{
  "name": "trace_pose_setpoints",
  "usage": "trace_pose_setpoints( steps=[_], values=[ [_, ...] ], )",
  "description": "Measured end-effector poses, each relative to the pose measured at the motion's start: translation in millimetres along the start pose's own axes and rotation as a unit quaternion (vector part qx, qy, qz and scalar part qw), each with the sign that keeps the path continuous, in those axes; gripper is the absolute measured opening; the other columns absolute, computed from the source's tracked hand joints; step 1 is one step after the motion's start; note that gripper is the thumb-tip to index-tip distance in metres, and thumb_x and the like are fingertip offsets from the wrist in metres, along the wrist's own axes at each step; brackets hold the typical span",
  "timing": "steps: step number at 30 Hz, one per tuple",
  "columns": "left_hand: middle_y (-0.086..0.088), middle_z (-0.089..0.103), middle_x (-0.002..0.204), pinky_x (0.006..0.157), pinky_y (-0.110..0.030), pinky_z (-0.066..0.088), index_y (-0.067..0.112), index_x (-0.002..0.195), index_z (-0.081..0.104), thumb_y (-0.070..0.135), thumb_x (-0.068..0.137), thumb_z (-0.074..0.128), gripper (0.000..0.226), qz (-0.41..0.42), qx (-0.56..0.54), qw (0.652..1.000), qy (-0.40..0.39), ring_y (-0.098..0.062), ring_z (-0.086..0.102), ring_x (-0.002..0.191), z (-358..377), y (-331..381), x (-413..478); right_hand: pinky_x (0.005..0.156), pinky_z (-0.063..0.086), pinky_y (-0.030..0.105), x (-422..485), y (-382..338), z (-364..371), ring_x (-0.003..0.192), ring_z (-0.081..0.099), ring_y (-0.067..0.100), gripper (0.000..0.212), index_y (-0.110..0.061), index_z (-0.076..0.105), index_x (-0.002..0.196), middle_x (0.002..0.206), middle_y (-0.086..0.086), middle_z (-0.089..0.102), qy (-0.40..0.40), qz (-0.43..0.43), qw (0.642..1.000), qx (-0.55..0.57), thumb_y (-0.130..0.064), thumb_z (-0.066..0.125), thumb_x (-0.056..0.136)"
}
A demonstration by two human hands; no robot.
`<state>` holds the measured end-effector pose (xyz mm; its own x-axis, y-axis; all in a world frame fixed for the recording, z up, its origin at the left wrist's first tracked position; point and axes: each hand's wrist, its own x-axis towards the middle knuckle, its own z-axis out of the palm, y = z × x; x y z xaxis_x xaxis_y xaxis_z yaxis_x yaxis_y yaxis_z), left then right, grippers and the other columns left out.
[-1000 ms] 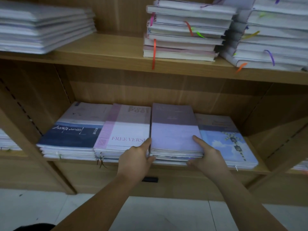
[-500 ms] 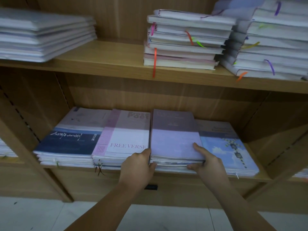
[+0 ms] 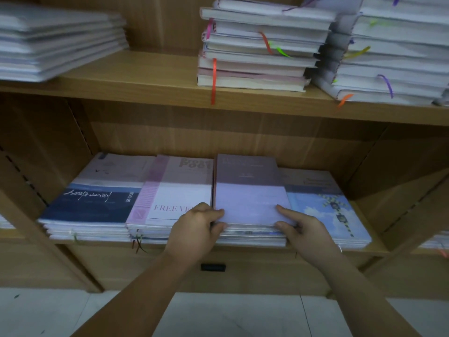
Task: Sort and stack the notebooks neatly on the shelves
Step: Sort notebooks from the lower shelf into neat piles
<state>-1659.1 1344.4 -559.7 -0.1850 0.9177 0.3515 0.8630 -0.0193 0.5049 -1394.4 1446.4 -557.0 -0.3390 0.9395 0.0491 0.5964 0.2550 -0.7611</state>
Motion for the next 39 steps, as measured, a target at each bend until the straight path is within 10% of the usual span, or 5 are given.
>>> trace_pose_setpoints(
  steps=[10, 18, 29, 34, 39],
  values=[
    [-0.001, 0.066, 0.096, 0.069, -0.041, 0.058, 0.014, 0.101, 0.075, 0.026, 0.085, 0.077, 0.02, 0.024, 0.023, 0.999, 0.01, -0.023, 0.064, 0.085, 4.0, -2.8, 5.3, 0.071, 0.054, 0.035, 7.6, 6.2, 7.8, 0.067, 0.06, 0.019, 0.052, -0.034, 0.066, 0.133, 0.083, 0.014, 0.072, 0.027, 0.032, 0.998, 0.037, -0.029, 0.082, 0.084],
    [0.0, 0.069, 0.096, 0.074, -0.038, 0.056, 0.018, 0.109, 0.076, 0.021, 0.076, 0.086, 0.035, 0.027, 0.016, 0.999, 0.016, -0.025, 0.061, 0.094, 6.1, -3.9, 3.0, 0.106, 0.05, 0.034, 1.8, 2.4, 15.0, 0.121, 0.059, 0.009, 0.084, -0.043, 0.049, 0.145, 0.139, -0.015, 0.057, -0.027, 0.015, 0.999, 0.04, -0.028, 0.091, 0.073],
    [0.006, 0.07, 0.1, 0.084, -0.03, 0.052, 0.022, 0.121, 0.072, 0.014, 0.083, 0.078, 0.04, 0.022, -0.03, 0.999, -0.006, -0.016, 0.06, 0.095, 0.5, -1.4, -8.6, 0.105, 0.051, 0.036, -12.7, -6.4, 20.9, 0.119, 0.06, 0.014, 0.082, -0.037, 0.055, 0.142, 0.138, -0.012, 0.057, 0.046, 0.031, 0.995, 0.086, -0.02, 0.092, 0.071],
    [0.012, 0.069, 0.077, 0.065, -0.027, 0.057, 0.023, 0.089, 0.067, 0.013, 0.087, 0.071, 0.011, -0.148, -0.113, 0.981, 0.043, -0.002, 0.066, 0.072, 1.2, 0.5, -43.5, 0.102, 0.052, 0.033, -13.0, -4.5, 23.8, 0.106, 0.062, 0.014, 0.08, -0.034, 0.051, 0.147, 0.141, -0.005, 0.058, 0.04, -0.001, 0.999, 0.019, -0.025, 0.088, 0.077],
    [0.015, 0.072, 0.108, 0.095, -0.016, 0.053, 0.029, 0.117, 0.067, -0.002, 0.091, 0.065, 0.041, -0.223, -0.292, 0.93, 0.023, 0.0, 0.068, 0.106, 23.0, 2.1, -62.2, 0.066, 0.046, 0.008, -18.6, -5.7, 22.1, 0.068, 0.056, 0.016, 0.078, -0.035, 0.044, 0.151, 0.084, 0.002, 0.063, 0.039, 0.003, 0.999, -0.027, -0.027, 0.083, 0.083]
  ],
)
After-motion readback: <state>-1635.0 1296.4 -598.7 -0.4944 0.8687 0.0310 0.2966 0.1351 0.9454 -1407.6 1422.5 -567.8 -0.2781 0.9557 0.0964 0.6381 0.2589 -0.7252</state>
